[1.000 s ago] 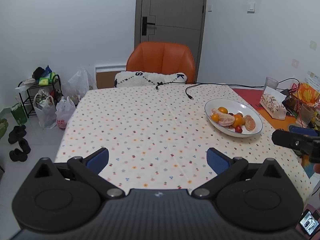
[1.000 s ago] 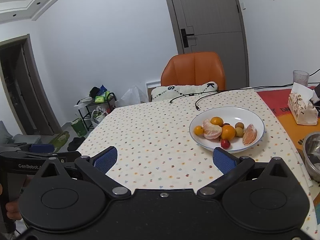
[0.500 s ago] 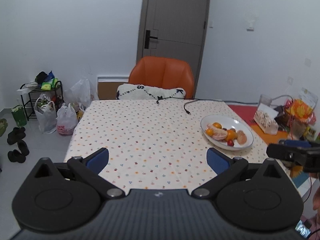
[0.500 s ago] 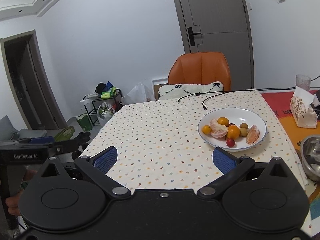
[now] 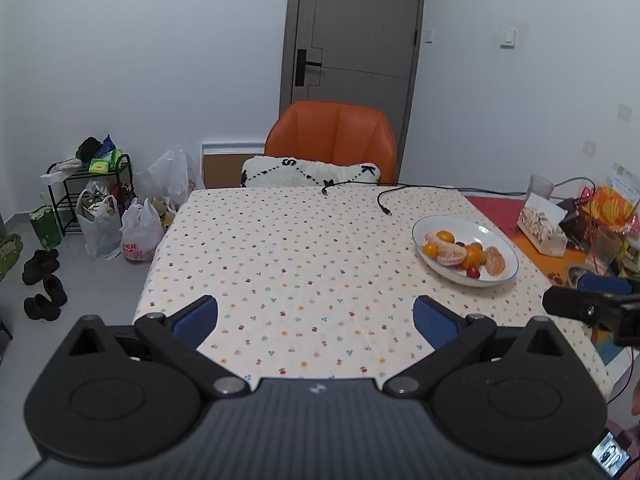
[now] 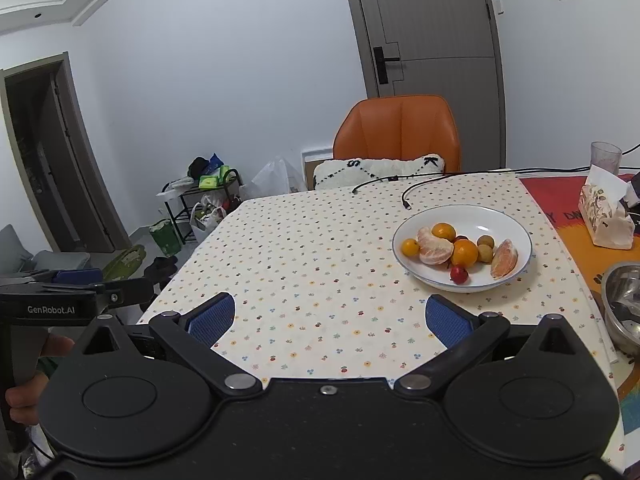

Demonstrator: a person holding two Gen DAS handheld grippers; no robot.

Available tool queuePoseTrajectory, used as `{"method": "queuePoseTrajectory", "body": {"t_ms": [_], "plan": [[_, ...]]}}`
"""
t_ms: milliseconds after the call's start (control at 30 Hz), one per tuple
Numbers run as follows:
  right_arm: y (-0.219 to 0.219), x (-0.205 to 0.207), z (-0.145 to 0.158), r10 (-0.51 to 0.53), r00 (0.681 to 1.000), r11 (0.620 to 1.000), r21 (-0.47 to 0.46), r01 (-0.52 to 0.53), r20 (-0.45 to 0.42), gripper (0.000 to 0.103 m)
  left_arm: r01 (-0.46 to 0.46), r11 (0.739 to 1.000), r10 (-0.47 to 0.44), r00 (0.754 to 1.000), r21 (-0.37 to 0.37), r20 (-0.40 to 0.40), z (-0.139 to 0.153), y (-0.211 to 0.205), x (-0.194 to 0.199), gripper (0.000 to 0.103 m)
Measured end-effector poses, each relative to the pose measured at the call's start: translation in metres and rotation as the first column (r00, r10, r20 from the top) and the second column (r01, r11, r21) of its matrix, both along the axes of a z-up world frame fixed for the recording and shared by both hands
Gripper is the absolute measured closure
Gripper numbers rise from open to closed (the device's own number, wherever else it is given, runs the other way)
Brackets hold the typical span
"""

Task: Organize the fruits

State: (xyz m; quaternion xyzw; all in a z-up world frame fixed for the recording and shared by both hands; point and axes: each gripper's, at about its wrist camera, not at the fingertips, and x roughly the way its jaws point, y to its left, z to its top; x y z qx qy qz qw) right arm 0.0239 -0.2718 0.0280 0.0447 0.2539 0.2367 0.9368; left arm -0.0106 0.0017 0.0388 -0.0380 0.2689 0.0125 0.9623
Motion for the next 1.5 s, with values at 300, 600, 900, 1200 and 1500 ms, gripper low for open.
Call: {"method": "queuePoseTrajectory", "body": {"t_ms": [300, 600, 900, 1200, 1500], "plan": [[-0.0018, 0.0005, -0.0020, -0.015, 1.000, 1.000, -0.009, 0.015, 0.002, 0.000, 0.014, 1.000, -0.014, 1.000, -0.003, -0.004, -0.0025, 0.0005, 0.0009, 0.000], [-0.0012, 0.0008, -0.0021, -0.012, 1.000, 1.000, -0.014, 0.012, -0.001, 0.000, 0.021, 1.000, -0.021, 1.000, 0.001, -0.011, -0.0060, 0.0009, 0.0012, 0.000], [-0.0007, 0.0005, -0.0024, -0.009, 1.000, 1.000, -0.016, 0.009, 0.000, 0.000, 0.024, 1.000, -0.024, 1.000, 0.000, -0.015, -0.0078, 0.0006, 0.0010, 0.000], [0.0024, 0.0011, -0.0027, -0.008, 1.000, 1.000, -0.023, 0.008, -0.001, 0.000, 0.022, 1.000, -0.022, 1.000, -0.002, -0.020, -0.0086, 0.0015, 0.0028, 0.000], [0.0028, 0.0003, -0.0026, -0.006, 1.000, 1.000, -0.026, 0.006, 0.001, 0.000, 0.020, 1.000, -0.020, 1.000, -0.007, -0.019, -0.0093, 0.0022, 0.0028, 0.000]]}}
